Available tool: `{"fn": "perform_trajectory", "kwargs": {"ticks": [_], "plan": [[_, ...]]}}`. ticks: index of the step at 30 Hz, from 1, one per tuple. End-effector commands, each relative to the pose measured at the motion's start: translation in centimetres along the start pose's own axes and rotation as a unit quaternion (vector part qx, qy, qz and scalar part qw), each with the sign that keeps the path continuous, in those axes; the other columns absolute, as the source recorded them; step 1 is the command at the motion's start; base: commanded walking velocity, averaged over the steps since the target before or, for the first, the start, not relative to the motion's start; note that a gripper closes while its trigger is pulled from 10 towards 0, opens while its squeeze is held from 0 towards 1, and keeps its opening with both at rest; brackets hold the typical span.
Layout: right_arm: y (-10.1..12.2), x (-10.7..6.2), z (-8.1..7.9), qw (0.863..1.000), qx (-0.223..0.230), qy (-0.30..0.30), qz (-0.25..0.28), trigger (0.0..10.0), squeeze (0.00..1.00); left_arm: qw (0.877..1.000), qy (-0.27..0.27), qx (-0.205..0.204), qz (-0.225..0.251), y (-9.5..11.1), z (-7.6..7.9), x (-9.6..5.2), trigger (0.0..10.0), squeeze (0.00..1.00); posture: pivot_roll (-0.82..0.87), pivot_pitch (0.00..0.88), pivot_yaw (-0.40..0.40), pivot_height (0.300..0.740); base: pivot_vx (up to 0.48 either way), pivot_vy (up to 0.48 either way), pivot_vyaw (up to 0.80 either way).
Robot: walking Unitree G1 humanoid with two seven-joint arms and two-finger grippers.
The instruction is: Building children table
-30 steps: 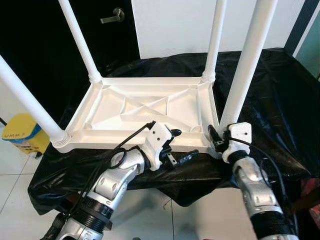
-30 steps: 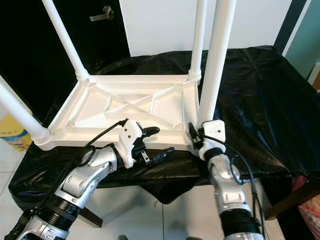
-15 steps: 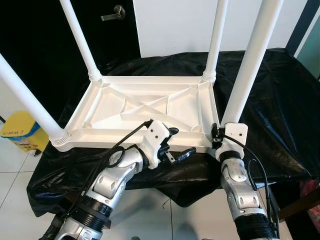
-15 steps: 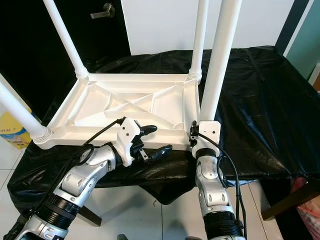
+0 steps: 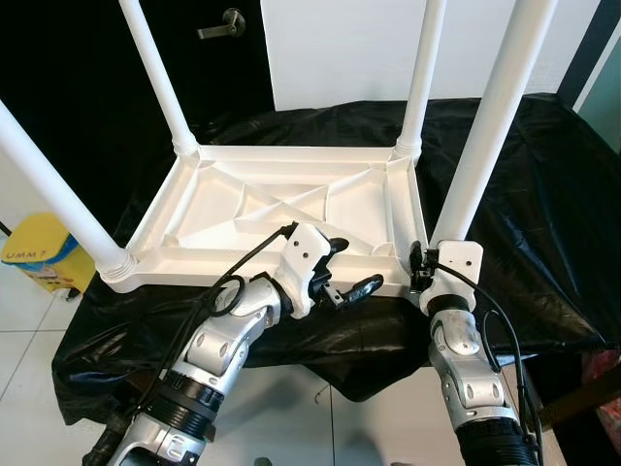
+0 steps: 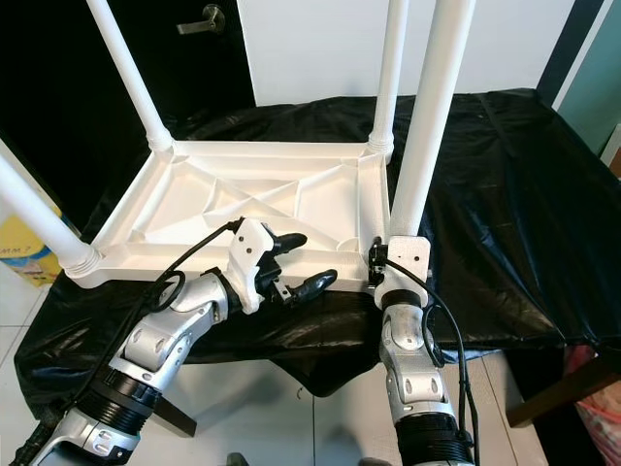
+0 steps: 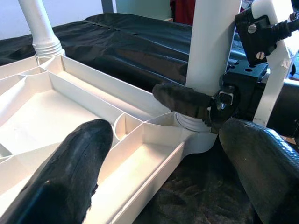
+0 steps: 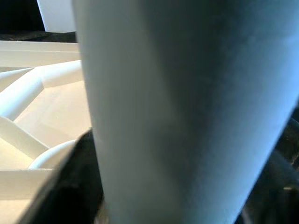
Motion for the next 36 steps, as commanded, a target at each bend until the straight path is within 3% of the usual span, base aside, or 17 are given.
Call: {"fn": "perform_trajectory", "kwargs": {"ticks": [1,8,9,10,12,13,16,20,31,32,33,34,36], "plan": [[0.2,-0.1,-0.3,1.000,0.003,0.015,-0.001,10.0,1.00,1.000,0.010,0.002,-0.007,-0.2,-0.2,0.0,10.0,0.00,-0.13,0.012,0.013,0.740,0.000,0.000,0.00],[0.9,-0.5,-0.2,0.998,0.016,0.065,0.003,10.0,1.00,1.000,0.012,-0.001,-0.006,-0.3,0.1,0.0,10.0,0.00,-0.14,0.024,0.012,0.740,0.000,0.000,0.00],[1.2,-0.8,0.0,0.994,0.016,0.107,-0.001,10.0,0.00,1.000,0.006,-0.003,-0.004,-0.3,0.4,0.1,10.0,0.00,-0.14,0.025,0.014,0.740,0.000,0.000,0.00],[1.4,-1.0,0.3,0.989,0.015,0.145,-0.008,10.0,0.00,1.000,0.000,-0.005,-0.002,-0.2,0.7,0.2,10.0,0.00,-0.15,0.023,0.015,0.740,0.000,0.000,0.00],[1.4,-1.0,0.3,0.989,0.015,0.145,-0.008,10.0,0.00,1.000,0.000,-0.005,-0.002,-0.2,0.7,0.2,10.0,0.00,-0.15,0.023,0.015,0.740,0.000,0.000,0.00],[1.6,-1.1,0.6,0.983,0.011,0.180,-0.016,10.0,0.00,1.000,-0.005,-0.004,-0.002,-0.2,0.9,0.3,10.0,0.00,-0.15,0.023,0.018,0.740,0.000,0.000,0.00],[1.7,-1.1,0.9,0.977,0.004,0.211,-0.024,10.0,0.00,1.000,-0.010,-0.002,-0.003,-0.2,1.0,0.4,10.0,0.00,-0.15,0.023,0.021,0.740,0.000,0.000,0.00],[2.0,-0.3,1.5,0.958,-0.023,0.281,-0.051,10.0,0.00,1.000,-0.027,0.005,-0.002,0.0,1.4,0.6,10.0,0.00,-0.14,0.017,0.026,0.740,0.000,0.000,0.00],[2.0,1.0,2.4,0.942,-0.054,0.321,-0.079,10.0,0.00,0.999,-0.031,0.010,-0.002,0.1,1.5,0.7,10.0,0.00,-0.13,0.007,0.021,0.740,0.000,0.000,0.00],[1.9,1.0,2.5,0.941,-0.052,0.324,-0.082,3.6,0.00,1.000,-0.029,0.010,-0.001,0.1,1.5,0.7,10.0,0.00,-0.13,0.008,0.020,0.740,0.000,0.000,0.00],[1.9,1.0,2.5,0.941,-0.052,0.324,-0.082,3.6,0.00,1.000,-0.029,0.010,-0.001,0.1,1.5,0.7,10.0,0.00,-0.13,0.008,0.020,0.740,0.000,0.000,0.00],[1.8,0.9,2.6,0.939,-0.053,0.329,-0.086,0.0,0.00,1.000,-0.027,0.010,0.000,0.2,1.5,0.7,10.0,0.00,-0.13,0.006,0.019,0.740,0.000,0.000,0.00],[1.7,0.9,2.7,0.937,-0.052,0.335,-0.089,0.0,0.00,1.000,-0.026,0.010,0.000,0.2,1.5,0.7,10.0,0.00,-0.13,0.007,0.017,0.740,0.000,0.000,0.00]]}}
Point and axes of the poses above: a point about 5 cm out from each wrist's last joint towards the gripper, its own x axis pointing out of the wrist towards the gripper, its own y axis along the axis of the wrist's last joint, z = x × y, the point moved 1 cm from there along x, pointing out of the wrist towards the gripper, and after that the axes turned 15 degrees about x, right-handed, at the moved point
